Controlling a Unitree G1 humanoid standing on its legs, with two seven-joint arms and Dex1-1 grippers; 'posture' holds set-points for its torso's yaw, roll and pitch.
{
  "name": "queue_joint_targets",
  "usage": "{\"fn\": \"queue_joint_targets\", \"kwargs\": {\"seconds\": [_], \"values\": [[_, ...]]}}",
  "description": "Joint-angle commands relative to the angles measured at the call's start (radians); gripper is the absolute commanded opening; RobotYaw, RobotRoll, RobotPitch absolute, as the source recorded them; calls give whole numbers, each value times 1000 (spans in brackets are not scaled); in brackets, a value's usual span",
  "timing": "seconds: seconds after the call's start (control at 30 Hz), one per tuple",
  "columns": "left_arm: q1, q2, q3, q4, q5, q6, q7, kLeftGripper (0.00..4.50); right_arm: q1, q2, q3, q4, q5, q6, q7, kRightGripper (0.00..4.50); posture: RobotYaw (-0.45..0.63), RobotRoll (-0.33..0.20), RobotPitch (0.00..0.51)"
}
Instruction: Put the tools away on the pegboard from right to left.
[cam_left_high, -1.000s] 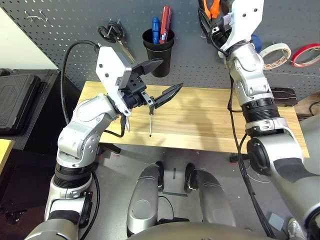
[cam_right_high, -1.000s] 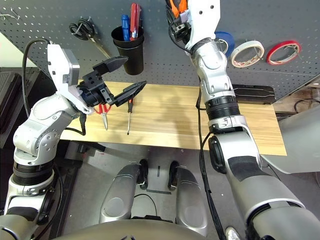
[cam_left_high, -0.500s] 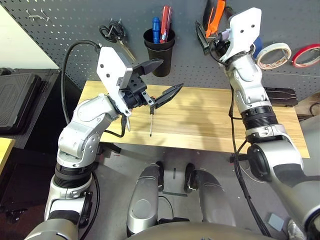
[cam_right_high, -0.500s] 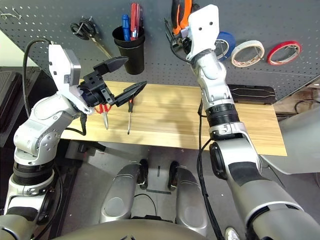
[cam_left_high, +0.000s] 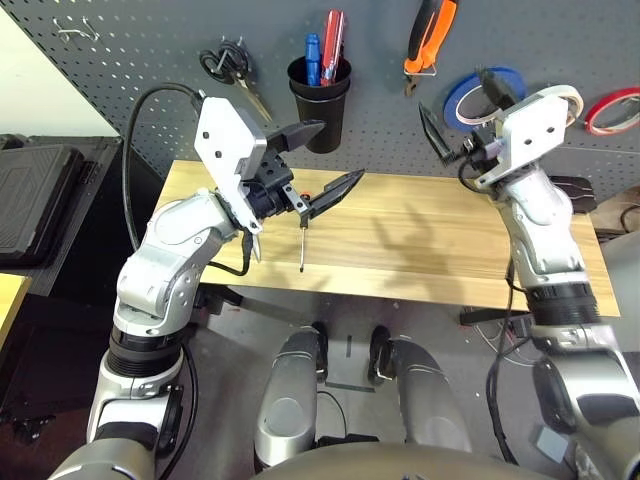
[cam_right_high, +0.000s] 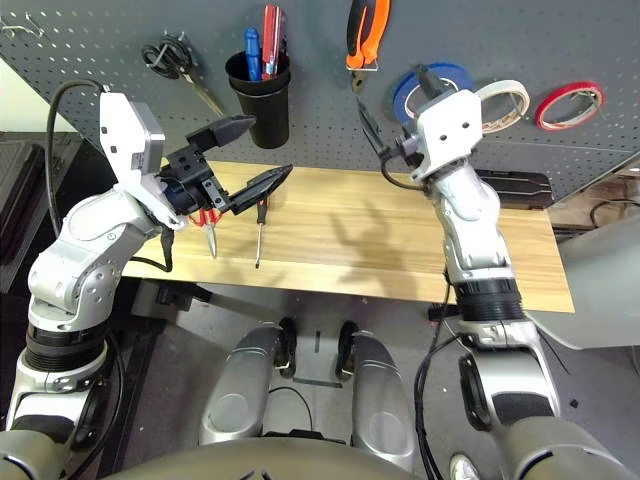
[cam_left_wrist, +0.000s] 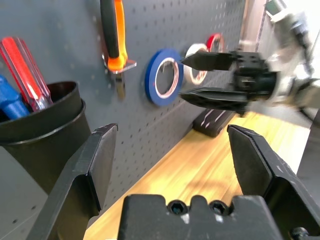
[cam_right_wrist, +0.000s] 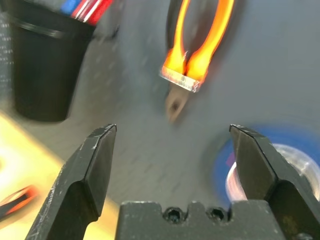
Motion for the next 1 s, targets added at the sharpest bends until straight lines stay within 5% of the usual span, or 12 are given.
{"fn": "queue_joint_targets", "kwargs": {"seconds": [0.03, 0.3, 1.0], "values": [[39, 13, -21, 46, 60, -23, 15, 4500, 78, -63, 23, -84, 56, 105, 116, 4486, 232, 0, 242], [94, -40, -28, 152, 188, -108, 113, 4500, 175, -147, 70, -61, 23, 117, 261, 4486, 234, 0, 243], [182, -230, -123, 301, 383, 97, 382, 4500, 229, -189, 214, 78, -141, 120, 379, 4486, 237, 0, 289]]}}
